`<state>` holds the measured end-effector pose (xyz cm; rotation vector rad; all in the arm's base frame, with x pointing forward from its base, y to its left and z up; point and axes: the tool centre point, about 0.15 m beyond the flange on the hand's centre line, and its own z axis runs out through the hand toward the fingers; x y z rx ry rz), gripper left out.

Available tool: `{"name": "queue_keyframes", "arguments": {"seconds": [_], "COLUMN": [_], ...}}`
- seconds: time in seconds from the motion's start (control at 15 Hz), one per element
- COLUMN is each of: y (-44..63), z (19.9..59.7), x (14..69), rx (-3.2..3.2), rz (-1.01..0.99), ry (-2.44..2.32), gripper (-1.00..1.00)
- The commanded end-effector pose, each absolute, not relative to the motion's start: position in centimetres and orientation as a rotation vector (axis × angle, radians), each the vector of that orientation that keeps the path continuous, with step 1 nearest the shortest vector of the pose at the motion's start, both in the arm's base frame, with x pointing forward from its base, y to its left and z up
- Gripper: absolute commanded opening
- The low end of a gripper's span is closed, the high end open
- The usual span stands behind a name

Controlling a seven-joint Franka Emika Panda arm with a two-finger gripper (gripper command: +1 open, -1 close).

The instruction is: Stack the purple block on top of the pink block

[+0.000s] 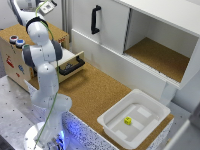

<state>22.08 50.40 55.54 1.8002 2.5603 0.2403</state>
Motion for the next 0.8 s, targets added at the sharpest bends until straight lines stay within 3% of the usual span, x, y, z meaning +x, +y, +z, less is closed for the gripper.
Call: {"name": "queue_keyframes", "arguments": {"seconds": [0.0, 0.33, 0.73], "y": [52.4, 51.7, 55.8], "z": [55.4, 56.8, 56.7], "x": [20.3, 20.0, 16.9], "rx": [1.63, 1.59, 1.543], "rz": [0.237, 0.315, 0.224], "ry": [2.596, 2.653, 2.679], "gripper": [1.0, 1.0, 1.0]}}
